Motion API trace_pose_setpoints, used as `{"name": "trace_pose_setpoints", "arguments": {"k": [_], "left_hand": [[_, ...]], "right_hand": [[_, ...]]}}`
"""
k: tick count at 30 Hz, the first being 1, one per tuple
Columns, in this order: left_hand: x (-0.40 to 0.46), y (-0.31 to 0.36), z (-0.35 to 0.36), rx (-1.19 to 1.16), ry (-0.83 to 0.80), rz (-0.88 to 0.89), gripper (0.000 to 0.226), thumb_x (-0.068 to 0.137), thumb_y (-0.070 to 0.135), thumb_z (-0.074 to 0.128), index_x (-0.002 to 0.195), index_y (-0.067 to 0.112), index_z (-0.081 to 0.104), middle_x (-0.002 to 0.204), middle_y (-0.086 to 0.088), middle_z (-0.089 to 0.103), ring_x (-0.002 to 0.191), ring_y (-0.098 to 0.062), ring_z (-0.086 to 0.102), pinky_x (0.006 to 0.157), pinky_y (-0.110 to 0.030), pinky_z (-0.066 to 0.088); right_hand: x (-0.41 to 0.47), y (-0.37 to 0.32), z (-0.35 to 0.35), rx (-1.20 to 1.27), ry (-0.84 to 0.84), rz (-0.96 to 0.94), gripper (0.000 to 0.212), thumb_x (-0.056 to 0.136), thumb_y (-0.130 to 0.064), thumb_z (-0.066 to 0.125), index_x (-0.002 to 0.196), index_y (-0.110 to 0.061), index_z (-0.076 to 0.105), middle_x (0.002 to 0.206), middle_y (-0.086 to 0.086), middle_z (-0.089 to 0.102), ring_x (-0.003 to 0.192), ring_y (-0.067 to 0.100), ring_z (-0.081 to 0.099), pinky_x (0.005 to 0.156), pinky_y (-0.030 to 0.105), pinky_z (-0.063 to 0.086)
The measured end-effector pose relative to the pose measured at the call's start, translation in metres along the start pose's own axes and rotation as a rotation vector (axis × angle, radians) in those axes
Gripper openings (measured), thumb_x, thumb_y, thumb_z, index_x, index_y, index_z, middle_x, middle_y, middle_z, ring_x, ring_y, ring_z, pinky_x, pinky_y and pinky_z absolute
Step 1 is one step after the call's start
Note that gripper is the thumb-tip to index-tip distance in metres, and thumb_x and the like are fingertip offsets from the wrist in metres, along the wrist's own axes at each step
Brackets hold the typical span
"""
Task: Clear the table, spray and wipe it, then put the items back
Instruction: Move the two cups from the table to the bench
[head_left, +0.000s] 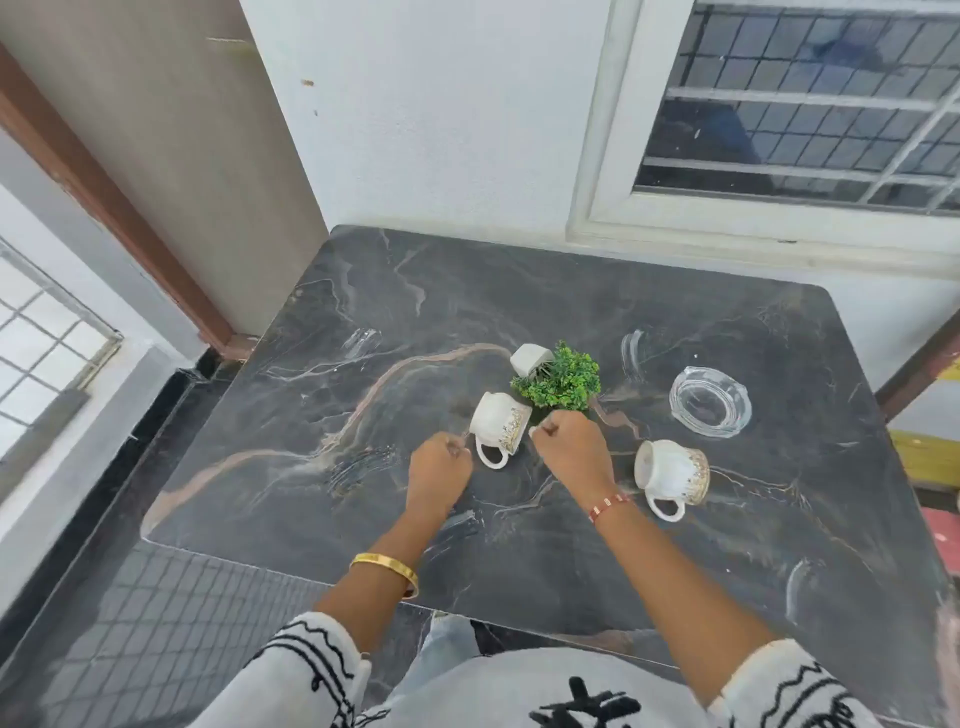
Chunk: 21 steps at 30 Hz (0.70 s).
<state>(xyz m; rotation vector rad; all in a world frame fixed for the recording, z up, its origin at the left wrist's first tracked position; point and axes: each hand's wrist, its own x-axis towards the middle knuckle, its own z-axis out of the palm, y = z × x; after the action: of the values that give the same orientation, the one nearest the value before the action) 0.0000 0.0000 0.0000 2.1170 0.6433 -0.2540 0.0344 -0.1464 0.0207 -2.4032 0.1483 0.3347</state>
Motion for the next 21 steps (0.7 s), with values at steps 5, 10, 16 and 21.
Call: {"name": "trace_pose_setpoints", "arguments": {"k": [5,10,16,21], "left_hand": [[0.011,-0.002,0.008,0.019,-0.080,-0.003,0.014,0.083,0.009,0.049,0.088,0.006,0.061,0.091,-0.017,0.068,0.079,-0.033,0.065,0.077,-0.041,0.056],[0.017,-0.006,0.005,0.074,-0.084,0.057,0.016,0.084,0.009,0.050,0.091,0.006,0.063,0.092,-0.014,0.068,0.082,-0.025,0.061,0.071,-0.028,0.046],[0.016,-0.013,0.001,0.144,-0.092,0.174,0.018,0.087,0.010,0.047,0.100,0.010,0.060,0.097,-0.012,0.066,0.086,-0.025,0.060,0.070,-0.026,0.041],[0.017,-0.010,0.000,0.209,-0.184,0.393,0.031,0.088,0.006,0.042,0.113,0.014,0.059,0.108,-0.013,0.059,0.098,-0.028,0.057,0.082,-0.031,0.043]], "right_hand": [[0.001,0.006,0.024,0.169,-0.218,0.247,0.020,0.082,-0.014,0.061,0.065,-0.010,0.052,0.067,0.013,0.063,0.048,0.024,0.055,0.057,0.039,0.056],[0.003,-0.001,0.044,0.353,-0.235,0.393,0.014,0.082,-0.009,0.061,0.071,-0.009,0.052,0.058,0.006,0.056,0.039,0.014,0.042,0.034,0.014,0.036],[0.007,-0.006,0.063,0.392,-0.011,0.369,0.031,0.076,-0.017,0.072,0.053,-0.014,0.051,0.049,0.001,0.056,0.035,0.007,0.042,0.040,0.021,0.032],[0.012,-0.014,0.063,0.471,0.092,0.381,0.037,0.074,-0.009,0.073,0.046,-0.013,0.049,0.048,0.003,0.053,0.046,0.012,0.042,0.047,0.025,0.032]]}}
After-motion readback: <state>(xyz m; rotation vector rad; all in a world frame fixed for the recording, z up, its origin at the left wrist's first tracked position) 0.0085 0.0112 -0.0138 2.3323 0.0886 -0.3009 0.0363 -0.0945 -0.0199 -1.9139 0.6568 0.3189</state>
